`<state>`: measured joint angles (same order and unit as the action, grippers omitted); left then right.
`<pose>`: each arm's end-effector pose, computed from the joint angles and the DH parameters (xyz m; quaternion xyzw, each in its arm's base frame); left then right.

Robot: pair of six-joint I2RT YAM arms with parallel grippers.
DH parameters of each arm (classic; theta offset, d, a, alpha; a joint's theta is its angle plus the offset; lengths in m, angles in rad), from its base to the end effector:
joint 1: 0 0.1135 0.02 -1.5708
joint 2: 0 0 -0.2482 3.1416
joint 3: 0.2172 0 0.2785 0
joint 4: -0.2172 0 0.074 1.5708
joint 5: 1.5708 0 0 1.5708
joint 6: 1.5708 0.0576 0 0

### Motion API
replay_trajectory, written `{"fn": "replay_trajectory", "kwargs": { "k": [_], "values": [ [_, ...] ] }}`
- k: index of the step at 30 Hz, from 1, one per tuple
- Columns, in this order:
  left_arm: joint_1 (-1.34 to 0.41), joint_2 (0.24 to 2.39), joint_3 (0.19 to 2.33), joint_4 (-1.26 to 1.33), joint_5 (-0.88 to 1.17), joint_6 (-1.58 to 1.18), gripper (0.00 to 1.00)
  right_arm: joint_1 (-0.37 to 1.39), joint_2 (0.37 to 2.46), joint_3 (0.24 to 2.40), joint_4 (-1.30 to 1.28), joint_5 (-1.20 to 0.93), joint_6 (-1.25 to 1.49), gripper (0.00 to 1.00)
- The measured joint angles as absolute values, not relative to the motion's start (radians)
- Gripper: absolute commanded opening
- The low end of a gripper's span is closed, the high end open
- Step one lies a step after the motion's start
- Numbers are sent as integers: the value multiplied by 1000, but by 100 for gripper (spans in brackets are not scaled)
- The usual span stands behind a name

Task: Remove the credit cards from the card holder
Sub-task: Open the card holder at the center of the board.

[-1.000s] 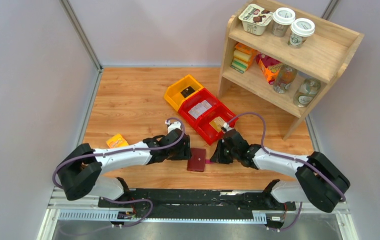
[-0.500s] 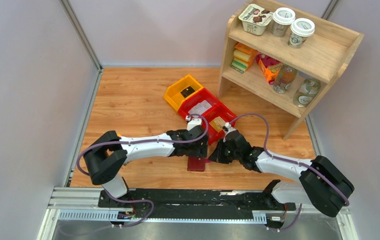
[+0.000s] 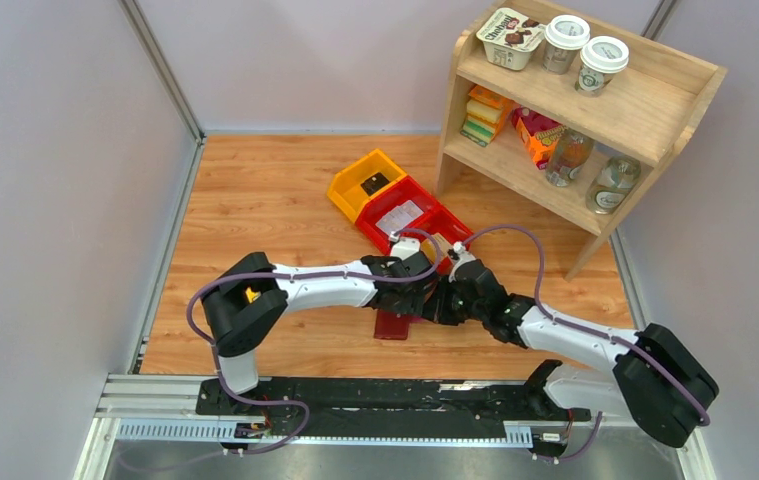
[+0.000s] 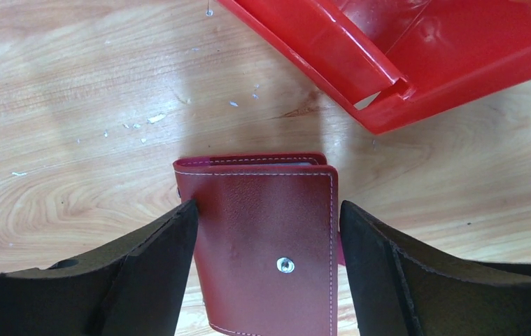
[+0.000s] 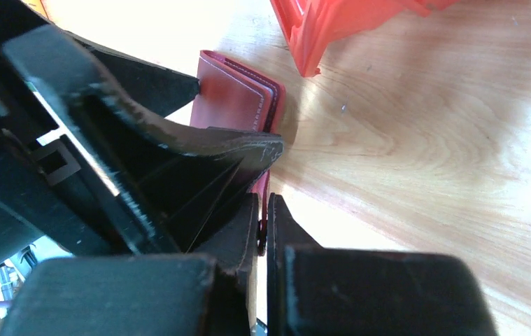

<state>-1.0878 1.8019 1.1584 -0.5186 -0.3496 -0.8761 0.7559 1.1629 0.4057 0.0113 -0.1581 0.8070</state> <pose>0.1946 -0.3286 0.1224 0.0668 0.9626 -0.0716 0.2526 0.1805 0.1826 0.1093 -0.0083 0.9138 0.3328 0.2327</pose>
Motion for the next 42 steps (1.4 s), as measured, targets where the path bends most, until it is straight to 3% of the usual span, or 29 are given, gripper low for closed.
{"fn": "replay_trajectory", "kwargs": {
  "k": [6,13,33,42],
  "values": [
    [-1095,1818,1166,-553,-404,-888,81,756,1081,409,-59,-155,795,0],
    [-1103,1683,1055,-494,-427,-920,72,759,1016,447,-141,-147,770,0],
    [-1097,1284,601,-307,-426,-1055,78,765,956,478,-230,-78,833,0],
    [-1097,1189,584,-281,-373,-1046,75,731,979,491,-379,86,886,0]
  ]
}}
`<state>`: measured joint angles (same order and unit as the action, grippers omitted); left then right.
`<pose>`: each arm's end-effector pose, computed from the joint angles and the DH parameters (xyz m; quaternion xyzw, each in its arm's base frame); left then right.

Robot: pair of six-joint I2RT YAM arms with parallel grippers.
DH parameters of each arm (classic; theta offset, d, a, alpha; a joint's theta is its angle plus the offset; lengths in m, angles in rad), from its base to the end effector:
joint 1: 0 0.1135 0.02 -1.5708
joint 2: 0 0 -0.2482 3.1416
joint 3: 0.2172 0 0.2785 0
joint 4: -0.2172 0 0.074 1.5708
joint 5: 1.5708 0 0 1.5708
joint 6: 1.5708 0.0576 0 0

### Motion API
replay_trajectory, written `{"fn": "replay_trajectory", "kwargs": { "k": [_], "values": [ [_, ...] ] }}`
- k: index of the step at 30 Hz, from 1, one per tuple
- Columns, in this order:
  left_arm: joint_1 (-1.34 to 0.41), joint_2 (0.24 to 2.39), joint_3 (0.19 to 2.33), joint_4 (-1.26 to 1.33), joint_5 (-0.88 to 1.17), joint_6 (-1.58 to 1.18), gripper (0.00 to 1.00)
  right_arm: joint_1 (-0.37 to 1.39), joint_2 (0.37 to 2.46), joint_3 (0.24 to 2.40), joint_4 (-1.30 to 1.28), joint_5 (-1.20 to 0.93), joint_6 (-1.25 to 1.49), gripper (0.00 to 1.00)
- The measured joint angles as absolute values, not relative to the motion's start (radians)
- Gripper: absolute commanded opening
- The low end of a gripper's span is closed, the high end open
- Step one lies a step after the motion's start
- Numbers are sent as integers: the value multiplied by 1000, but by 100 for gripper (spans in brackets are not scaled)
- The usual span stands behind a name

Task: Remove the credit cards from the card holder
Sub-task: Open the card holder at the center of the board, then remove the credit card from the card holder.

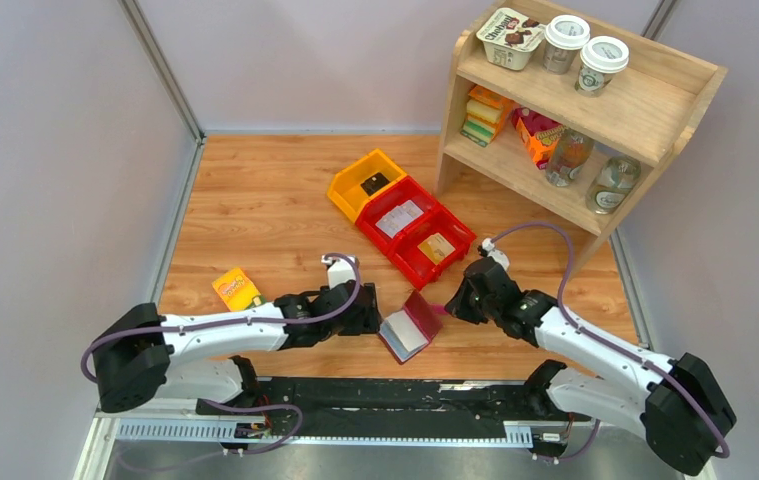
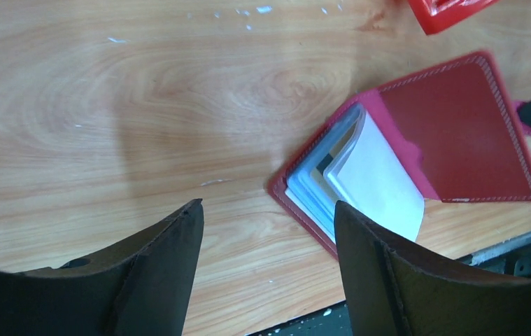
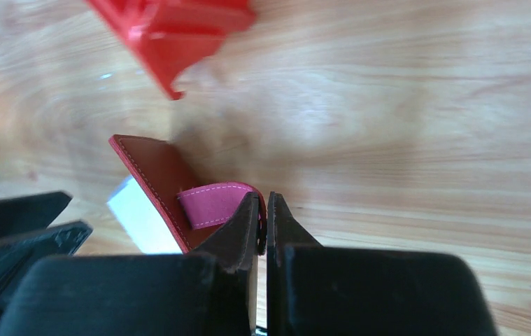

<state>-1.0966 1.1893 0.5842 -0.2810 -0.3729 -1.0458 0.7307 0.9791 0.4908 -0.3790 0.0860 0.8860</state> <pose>0.1402 -0.2272 0.1396 -0.0387 0.9269 -0.2059 0.3113 0.1782 0.1531 0.1447 0.0875 0.9339 0.2211 0.2669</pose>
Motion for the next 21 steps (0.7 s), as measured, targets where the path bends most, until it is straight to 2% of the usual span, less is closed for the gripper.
{"fn": "replay_trajectory", "kwargs": {
  "k": [9,21],
  "values": [
    [-1096,1361,657,-224,-234,-1033,66,664,1088,488,-460,77,891,0],
    [-1096,1453,747,-229,-215,-1009,54,664,1108,481,-444,26,882,0]
  ]
}}
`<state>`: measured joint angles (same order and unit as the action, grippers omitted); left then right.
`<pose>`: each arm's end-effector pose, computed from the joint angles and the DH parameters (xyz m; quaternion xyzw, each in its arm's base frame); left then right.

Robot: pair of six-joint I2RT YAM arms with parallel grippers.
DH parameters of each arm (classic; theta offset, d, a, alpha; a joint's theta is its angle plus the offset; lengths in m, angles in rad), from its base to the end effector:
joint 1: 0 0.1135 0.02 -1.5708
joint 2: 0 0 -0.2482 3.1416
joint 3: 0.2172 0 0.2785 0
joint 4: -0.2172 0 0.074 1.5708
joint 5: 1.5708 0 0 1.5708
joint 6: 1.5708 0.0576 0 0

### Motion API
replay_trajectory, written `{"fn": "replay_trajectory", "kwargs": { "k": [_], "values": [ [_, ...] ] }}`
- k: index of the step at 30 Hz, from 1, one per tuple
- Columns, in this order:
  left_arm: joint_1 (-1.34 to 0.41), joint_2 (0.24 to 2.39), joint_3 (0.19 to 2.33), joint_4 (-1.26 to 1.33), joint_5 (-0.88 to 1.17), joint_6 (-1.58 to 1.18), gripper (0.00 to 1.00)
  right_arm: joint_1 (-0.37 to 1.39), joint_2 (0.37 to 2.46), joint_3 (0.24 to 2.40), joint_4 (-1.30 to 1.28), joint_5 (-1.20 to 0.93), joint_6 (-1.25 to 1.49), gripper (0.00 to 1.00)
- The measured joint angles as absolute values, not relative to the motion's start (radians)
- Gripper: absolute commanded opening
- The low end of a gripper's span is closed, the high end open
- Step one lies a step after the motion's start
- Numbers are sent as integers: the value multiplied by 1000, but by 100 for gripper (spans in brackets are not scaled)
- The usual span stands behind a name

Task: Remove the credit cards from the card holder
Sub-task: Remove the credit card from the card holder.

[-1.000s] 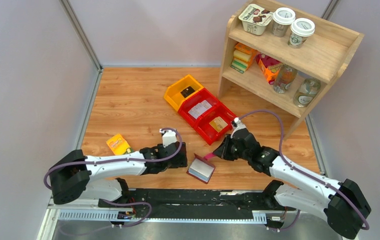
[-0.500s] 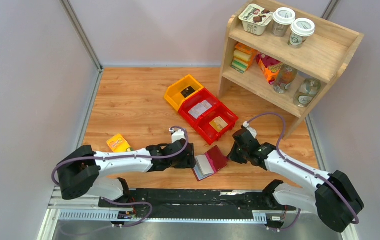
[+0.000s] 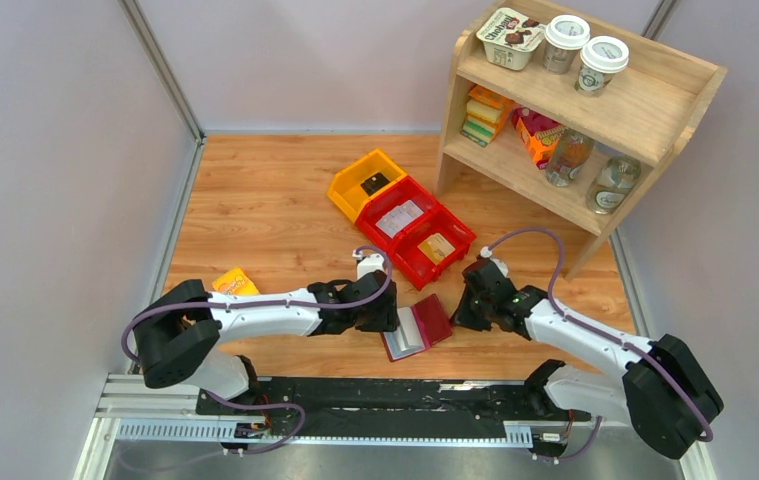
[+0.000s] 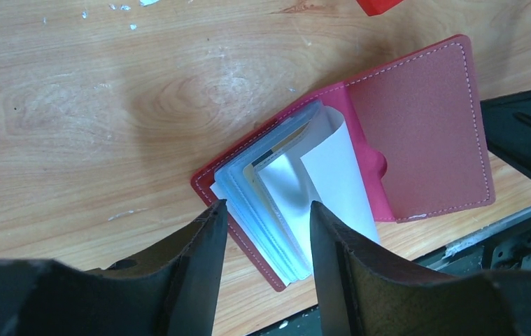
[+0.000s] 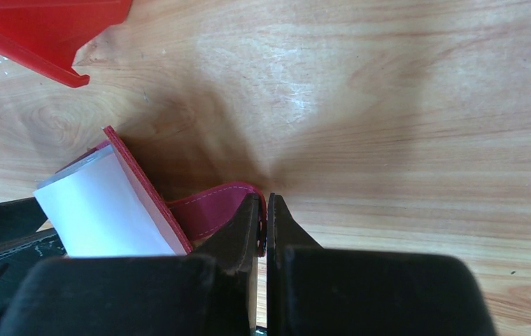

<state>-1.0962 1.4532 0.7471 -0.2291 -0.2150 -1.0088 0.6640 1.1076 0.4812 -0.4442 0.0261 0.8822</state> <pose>0.1545 -0.2738 0.1244 0.0078 0.9450 -0.2194 0.2424 0.1803 0.1391 0.1093 0.1087 0.9627 0.1638 0.1860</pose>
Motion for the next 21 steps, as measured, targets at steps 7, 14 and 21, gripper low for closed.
{"fn": "replay_trajectory", "kwargs": {
  "k": [7,14,21],
  "values": [
    [-1096,1453,748,-212,-191,-1008,54,664,1118,453,-398,-29,884,0],
    [-1096,1468,786,-181,-157,-1007,54,664,1143,421,-306,-96,910,0],
    [-1096,1476,786,-158,-139,-1010,55,665,1180,406,-209,-146,947,10]
  ]
}}
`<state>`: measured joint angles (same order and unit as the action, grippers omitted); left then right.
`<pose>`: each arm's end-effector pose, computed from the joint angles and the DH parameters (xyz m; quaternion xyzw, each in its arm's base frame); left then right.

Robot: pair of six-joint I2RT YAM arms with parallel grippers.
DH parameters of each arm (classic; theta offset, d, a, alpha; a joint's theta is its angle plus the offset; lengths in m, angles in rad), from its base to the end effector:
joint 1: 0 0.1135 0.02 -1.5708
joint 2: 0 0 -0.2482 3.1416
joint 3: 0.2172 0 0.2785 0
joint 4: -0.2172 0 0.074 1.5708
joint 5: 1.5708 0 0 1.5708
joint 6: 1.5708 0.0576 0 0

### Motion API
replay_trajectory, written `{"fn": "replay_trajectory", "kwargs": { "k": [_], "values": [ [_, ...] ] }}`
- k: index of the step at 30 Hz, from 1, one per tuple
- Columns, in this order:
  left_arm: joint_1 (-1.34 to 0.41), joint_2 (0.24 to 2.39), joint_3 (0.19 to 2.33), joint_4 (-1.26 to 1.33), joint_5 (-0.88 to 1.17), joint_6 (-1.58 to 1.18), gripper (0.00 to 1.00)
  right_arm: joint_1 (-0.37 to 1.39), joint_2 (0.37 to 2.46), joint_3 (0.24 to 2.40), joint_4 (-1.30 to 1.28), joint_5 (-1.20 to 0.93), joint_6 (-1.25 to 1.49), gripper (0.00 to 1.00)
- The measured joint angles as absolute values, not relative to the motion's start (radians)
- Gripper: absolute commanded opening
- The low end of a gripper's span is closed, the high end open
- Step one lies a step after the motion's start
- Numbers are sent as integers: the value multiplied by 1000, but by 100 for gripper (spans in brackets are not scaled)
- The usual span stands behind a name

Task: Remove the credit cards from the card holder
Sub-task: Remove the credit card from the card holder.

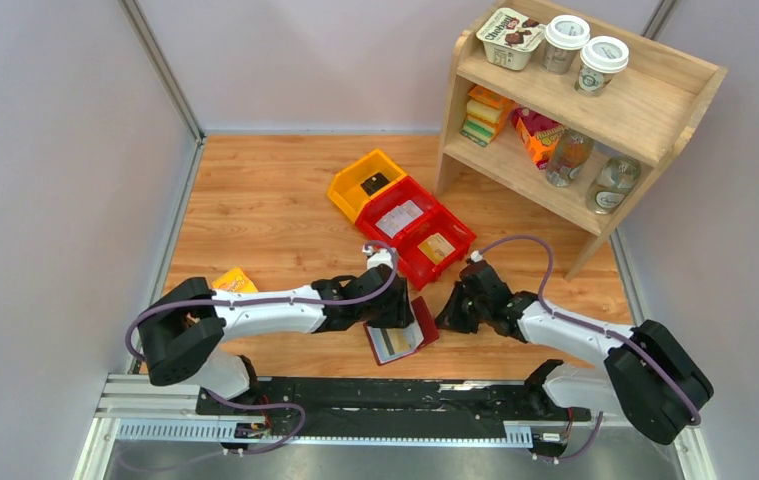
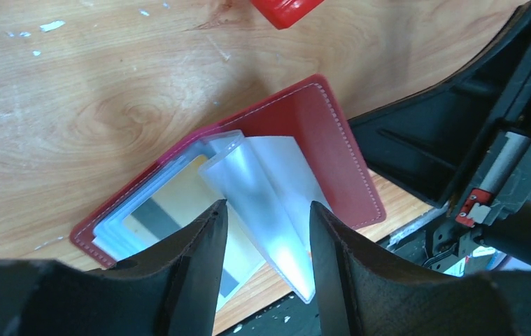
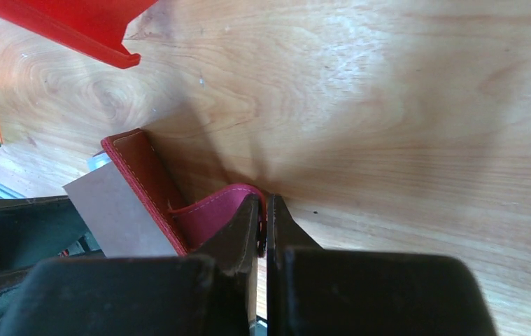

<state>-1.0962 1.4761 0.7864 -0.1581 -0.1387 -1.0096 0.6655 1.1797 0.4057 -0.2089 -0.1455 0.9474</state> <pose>0.1584 -0.2910 0.1356 0.0159 0.9333 -0.2745 0.2310 0.1793 0.1513 0.0868 0.1133 0.9481 0.2567 0.1498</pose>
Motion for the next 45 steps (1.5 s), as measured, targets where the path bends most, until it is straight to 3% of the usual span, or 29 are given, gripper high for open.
{"fn": "replay_trajectory", "kwargs": {
  "k": [4,9,16,24,37,45],
  "values": [
    [-1096,1500,791,-126,-116,-1009,54,675,1189,406,-196,-150,952,33],
    [-1096,1600,836,-102,-77,-1006,54,678,1118,423,-275,-100,909,44],
    [-1096,1697,900,-88,-31,-989,56,678,953,461,-349,-54,820,47],
    [-1097,1694,931,-97,-28,-950,66,680,835,454,-334,-89,753,47],
    [-1097,1644,934,-46,-9,-936,66,680,629,456,-378,-45,712,44],
    [-1097,1813,999,27,77,-949,66,680,513,455,-414,18,712,43]
  ]
}}
